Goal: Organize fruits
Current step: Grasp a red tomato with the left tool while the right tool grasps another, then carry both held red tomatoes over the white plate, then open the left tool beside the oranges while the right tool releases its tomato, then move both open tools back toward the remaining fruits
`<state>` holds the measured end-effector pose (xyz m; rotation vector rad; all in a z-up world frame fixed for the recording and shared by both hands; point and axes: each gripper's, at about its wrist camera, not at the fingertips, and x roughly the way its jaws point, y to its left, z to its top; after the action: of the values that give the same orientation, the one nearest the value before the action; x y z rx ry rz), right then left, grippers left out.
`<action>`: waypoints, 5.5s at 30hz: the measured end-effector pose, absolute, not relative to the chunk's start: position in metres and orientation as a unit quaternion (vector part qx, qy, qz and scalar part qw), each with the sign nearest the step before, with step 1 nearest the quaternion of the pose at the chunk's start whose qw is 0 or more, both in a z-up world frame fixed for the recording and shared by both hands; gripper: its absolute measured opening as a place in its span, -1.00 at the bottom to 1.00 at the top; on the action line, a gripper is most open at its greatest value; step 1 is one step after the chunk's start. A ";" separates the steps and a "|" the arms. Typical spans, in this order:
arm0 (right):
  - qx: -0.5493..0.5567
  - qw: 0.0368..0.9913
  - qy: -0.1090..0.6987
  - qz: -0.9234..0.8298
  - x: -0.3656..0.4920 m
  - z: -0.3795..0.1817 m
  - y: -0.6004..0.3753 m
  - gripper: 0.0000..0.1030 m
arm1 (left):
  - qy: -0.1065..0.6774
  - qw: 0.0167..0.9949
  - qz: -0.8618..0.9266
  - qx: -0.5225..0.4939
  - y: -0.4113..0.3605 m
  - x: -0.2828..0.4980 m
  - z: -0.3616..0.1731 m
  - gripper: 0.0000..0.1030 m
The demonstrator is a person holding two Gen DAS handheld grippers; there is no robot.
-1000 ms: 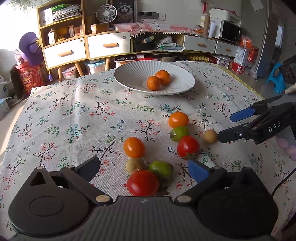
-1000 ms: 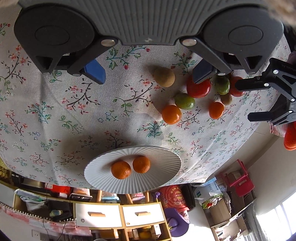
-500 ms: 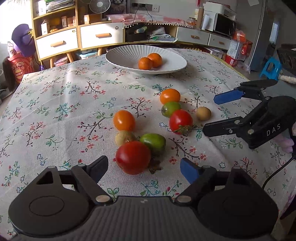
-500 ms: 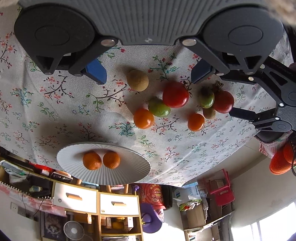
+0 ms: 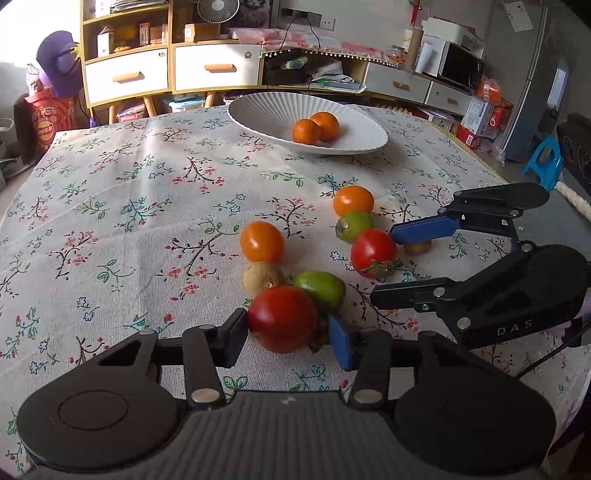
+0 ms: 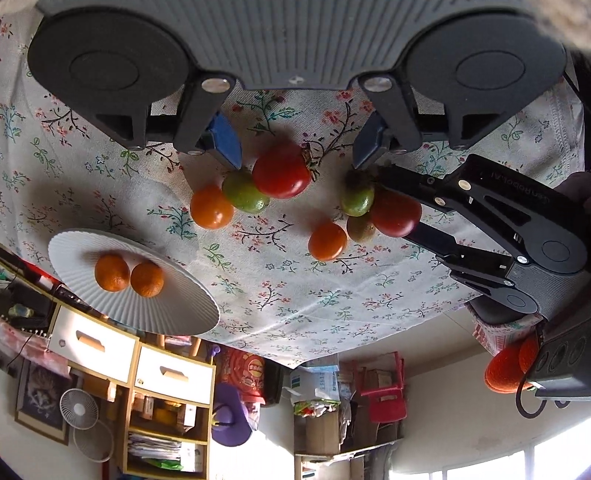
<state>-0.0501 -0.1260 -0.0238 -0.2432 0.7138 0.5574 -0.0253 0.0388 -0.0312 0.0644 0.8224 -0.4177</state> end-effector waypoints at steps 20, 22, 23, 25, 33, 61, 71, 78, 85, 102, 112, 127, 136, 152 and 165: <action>-0.112 0.890 0.356 0.260 -0.040 -0.024 -0.121 -0.30 | 0.405 0.891 -0.205 0.024 0.040 -0.025 -0.025 -0.33; -0.111 0.891 0.355 0.261 -0.041 -0.022 -0.122 -0.30 | 0.402 0.892 -0.205 0.025 0.039 -0.025 -0.023 -0.34; -0.109 0.891 0.354 0.261 -0.041 -0.020 -0.122 -0.30 | 0.400 0.893 -0.206 0.025 0.039 -0.025 -0.021 -0.34; -0.105 0.892 0.354 0.261 -0.040 -0.017 -0.122 -0.31 | 0.397 0.894 -0.207 0.024 0.038 -0.024 -0.018 -0.34; -0.094 0.896 0.356 0.248 -0.036 -0.007 -0.126 -0.31 | 0.383 0.901 -0.203 0.015 0.036 -0.017 -0.005 -0.34; -0.020 0.919 0.372 0.131 0.029 0.013 -0.173 -0.31 | 0.371 0.913 -0.167 -0.010 -0.006 0.051 0.024 -0.34; -0.012 0.923 0.370 0.106 0.057 0.007 -0.188 -0.31 | 0.371 0.917 -0.141 -0.030 -0.019 0.086 0.018 -0.34; 0.005 0.923 0.370 0.102 0.074 0.006 -0.200 -0.31 | 0.368 0.921 -0.129 -0.031 -0.022 0.114 0.017 -0.34; -0.009 0.920 0.375 0.116 0.088 0.004 -0.201 -0.31 | 0.374 0.918 -0.126 -0.032 -0.034 0.146 0.014 -0.34; -0.030 0.908 0.395 0.135 0.104 -0.008 -0.196 -0.31 | 0.391 0.911 -0.134 -0.020 -0.054 0.178 0.005 -0.42; -0.013 0.909 0.394 0.131 0.101 -0.001 -0.201 -0.01 | 0.384 0.912 -0.140 -0.018 -0.052 0.173 0.012 -0.14; 0.020 0.912 0.393 0.115 0.069 0.020 -0.212 0.41 | 0.371 0.917 -0.148 0.014 -0.039 0.123 0.025 0.43; 0.028 0.910 0.399 0.110 0.045 0.020 -0.206 0.65 | 0.375 0.915 -0.146 0.015 -0.030 0.092 0.023 0.67; 0.017 0.914 0.392 0.105 0.015 0.006 -0.202 0.84 | 0.373 0.920 -0.117 0.036 -0.010 0.041 0.002 0.88; -0.005 0.907 0.397 0.136 -0.010 -0.016 -0.192 0.87 | 0.366 0.923 -0.104 0.053 0.016 0.004 -0.017 0.88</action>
<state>-0.0098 -0.1921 -0.0164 -0.0113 0.8204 0.2803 0.0045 0.0155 -0.0167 0.1080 0.7507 -0.2131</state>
